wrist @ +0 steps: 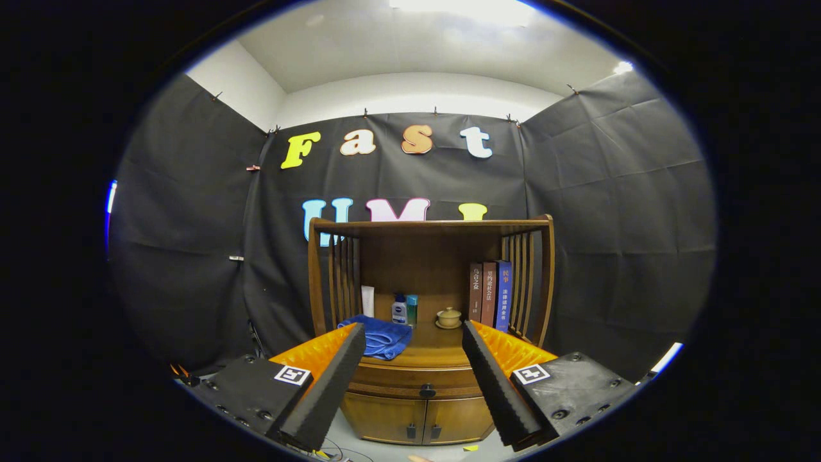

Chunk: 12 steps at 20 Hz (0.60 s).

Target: Pull open the drawer, take out the items inside it, and place them on the countertop above the cabinet.

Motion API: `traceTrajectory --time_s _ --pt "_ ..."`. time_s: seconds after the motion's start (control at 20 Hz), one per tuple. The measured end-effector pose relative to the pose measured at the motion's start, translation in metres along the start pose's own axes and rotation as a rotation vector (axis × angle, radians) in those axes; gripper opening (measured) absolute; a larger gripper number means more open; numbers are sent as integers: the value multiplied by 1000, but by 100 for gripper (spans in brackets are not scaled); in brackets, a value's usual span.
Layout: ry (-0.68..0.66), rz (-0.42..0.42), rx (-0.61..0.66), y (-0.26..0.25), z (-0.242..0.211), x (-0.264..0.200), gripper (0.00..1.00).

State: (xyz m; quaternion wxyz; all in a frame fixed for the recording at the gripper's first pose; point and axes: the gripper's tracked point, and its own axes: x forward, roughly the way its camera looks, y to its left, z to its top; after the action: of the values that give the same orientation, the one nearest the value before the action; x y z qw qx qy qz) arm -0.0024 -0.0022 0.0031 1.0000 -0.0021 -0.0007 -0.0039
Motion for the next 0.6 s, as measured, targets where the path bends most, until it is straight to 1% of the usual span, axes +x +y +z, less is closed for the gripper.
traceTrajectory --time_s 0.3,0.6 --pt "19 -4 0 -2 -16 8 99" --pt "72 1 12 -5 -61 34 99"
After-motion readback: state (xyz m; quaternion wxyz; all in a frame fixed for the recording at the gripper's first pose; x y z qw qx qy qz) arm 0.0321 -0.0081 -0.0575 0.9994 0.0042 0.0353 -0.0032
